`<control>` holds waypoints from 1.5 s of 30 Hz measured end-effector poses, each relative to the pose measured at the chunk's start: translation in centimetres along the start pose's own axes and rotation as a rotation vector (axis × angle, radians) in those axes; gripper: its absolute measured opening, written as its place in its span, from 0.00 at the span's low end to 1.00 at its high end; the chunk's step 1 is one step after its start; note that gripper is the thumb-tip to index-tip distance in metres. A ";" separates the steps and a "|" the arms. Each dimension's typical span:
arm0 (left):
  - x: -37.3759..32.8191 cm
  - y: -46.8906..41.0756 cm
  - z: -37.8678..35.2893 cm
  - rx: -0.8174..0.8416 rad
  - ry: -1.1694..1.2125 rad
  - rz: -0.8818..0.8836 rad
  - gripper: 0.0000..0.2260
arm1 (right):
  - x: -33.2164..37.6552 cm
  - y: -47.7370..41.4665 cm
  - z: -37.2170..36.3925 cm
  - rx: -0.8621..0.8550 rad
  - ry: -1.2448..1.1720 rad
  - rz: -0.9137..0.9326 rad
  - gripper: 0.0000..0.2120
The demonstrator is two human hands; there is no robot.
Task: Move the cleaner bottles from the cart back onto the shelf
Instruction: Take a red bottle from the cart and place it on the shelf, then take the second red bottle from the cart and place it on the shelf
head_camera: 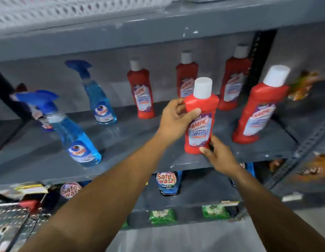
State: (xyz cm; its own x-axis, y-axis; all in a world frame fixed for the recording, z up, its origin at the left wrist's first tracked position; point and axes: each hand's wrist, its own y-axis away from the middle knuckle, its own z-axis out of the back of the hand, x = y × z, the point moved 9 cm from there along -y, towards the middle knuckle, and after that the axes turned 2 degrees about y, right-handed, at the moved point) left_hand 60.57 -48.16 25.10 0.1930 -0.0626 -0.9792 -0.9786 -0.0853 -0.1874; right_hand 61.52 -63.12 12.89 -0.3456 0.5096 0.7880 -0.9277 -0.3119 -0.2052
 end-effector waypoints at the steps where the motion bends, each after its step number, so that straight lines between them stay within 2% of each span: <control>1: 0.2 -0.4 -0.4 0.010 0.010 0.004 0.16 | -0.4 -0.1 0.3 -0.012 -0.003 -0.005 0.23; 7: 1.1 -0.4 -0.7 0.074 -0.018 0.030 0.19 | -0.2 0.2 1.0 -0.075 0.001 -0.006 0.26; 8: 1.4 0.2 0.5 0.054 -0.046 0.026 0.20 | 0.3 0.8 1.5 -0.158 0.034 0.005 0.26; 11: 2.7 4.7 7.2 -0.038 -0.198 0.026 0.22 | 0.7 5.7 2.9 -0.548 0.118 -0.013 0.23; 12: 3.3 7.1 10.6 -0.093 -0.270 0.026 0.21 | 1.2 7.8 1.7 -0.596 0.094 -0.001 0.22; 13: 3.7 9.8 14.4 -0.162 -0.344 0.031 0.18 | 2.0 9.3 -0.6 -0.556 0.054 0.009 0.21; 16: 3.2 19.0 25.4 -0.420 -0.394 0.061 0.09 | 4.5 11.3 -10.2 -0.167 -0.043 0.046 0.20; 20: 0.2 34.3 40.7 -0.950 -0.406 0.124 0.06 | 14.6 10.8 -23.8 0.394 -0.103 0.312 0.23; 21: -0.1 38.0 43.9 -1.075 -0.381 0.153 0.06 | 17.7 10.4 -26.3 0.482 -0.111 0.405 0.23; 24: 0.3 48.0 52.7 -1.407 -0.231 0.275 0.05 | 26.7 9.4 -34.2 0.651 -0.119 0.627 0.13; 26: 1.8 51.7 56.8 -1.502 -0.124 0.354 0.08 | 31.6 8.8 -39.3 0.726 -0.088 0.727 0.09; 29: 5.7 56.8 62.1 -1.654 0.028 0.472 0.11 | 37.4 8.9 -50.6 0.932 0.031 0.800 0.13; 31: 9.7 59.6 64.2 -1.730 0.125 0.584 0.13 | 38.8 9.4 -58.9 1.107 0.177 0.758 0.17; 33: 13.1 62.1 66.2 -1.776 0.136 0.715 0.12 | 38.3 10.5 -67.4 1.325 0.294 0.555 0.19; 35: 16.1 63.8 67.9 -1.794 0.128 0.804 0.15 | 36.9 11.8 -73.9 1.437 0.348 0.332 0.22; 38: 20.0 65.5 70.9 -1.795 0.138 0.906 0.17 | 34.0 13.8 -82.0 1.431 0.410 0.115 0.21; 41: 23.6 66.9 73.7 -1.727 0.049 1.025 0.09 | 30.4 15.6 -87.5 1.338 0.357 -0.135 0.08; 42: 25.2 67.2 74.2 -1.685 0.084 1.071 0.10 | 29.6 15.8 -88.8 1.286 0.318 -0.185 0.04; 45: 28.3 68.0 76.4 -1.675 0.105 1.100 0.15 | 26.9 16.0 -93.6 1.157 0.182 -0.345 0.09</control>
State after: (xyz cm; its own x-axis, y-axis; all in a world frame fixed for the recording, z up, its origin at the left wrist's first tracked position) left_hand -5.96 20.25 -21.29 -0.2657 -0.7671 -0.5840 0.3533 -0.6411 0.6813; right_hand 24.13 20.61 -23.55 -0.2068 0.7829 0.5868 -0.3333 -0.6203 0.7100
